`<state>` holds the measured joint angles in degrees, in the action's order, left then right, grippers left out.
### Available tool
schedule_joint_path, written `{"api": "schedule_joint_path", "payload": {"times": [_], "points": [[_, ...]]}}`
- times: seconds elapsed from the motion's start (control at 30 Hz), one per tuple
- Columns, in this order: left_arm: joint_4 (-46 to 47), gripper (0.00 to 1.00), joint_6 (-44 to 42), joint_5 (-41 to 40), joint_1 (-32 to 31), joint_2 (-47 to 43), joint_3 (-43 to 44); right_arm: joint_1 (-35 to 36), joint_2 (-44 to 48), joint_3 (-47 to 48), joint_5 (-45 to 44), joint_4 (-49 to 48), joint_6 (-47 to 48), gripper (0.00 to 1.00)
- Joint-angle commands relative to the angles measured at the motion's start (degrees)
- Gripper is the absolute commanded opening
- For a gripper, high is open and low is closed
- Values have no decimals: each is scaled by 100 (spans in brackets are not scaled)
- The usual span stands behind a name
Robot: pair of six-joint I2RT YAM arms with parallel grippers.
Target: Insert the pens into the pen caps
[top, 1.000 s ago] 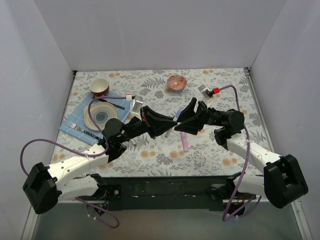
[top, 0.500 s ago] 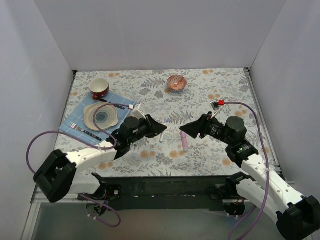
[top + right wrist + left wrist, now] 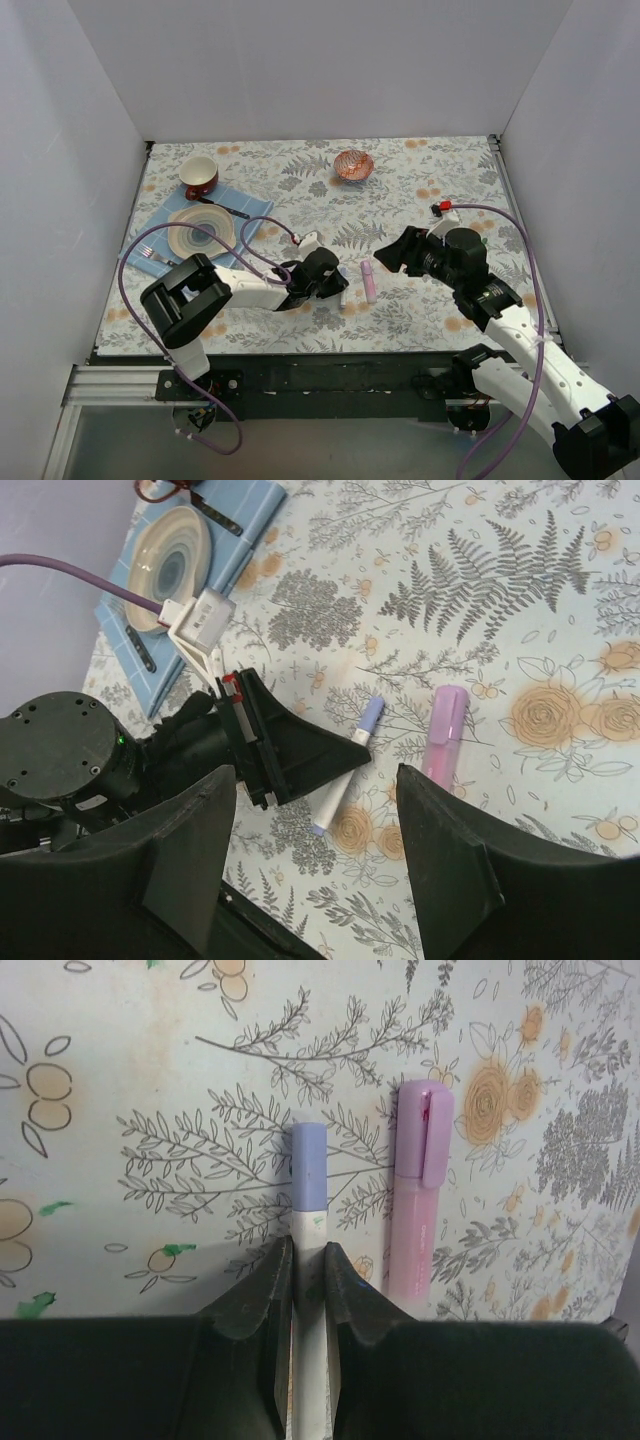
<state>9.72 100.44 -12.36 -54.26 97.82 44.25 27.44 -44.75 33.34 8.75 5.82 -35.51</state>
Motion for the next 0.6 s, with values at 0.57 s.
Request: {"api": "schedule_joint_path", "payload": {"times": [0.57], "points": [[-4883, 53, 951, -2404, 1187, -2108, 604, -2, 309, 225, -49, 130, 263, 70]]}}
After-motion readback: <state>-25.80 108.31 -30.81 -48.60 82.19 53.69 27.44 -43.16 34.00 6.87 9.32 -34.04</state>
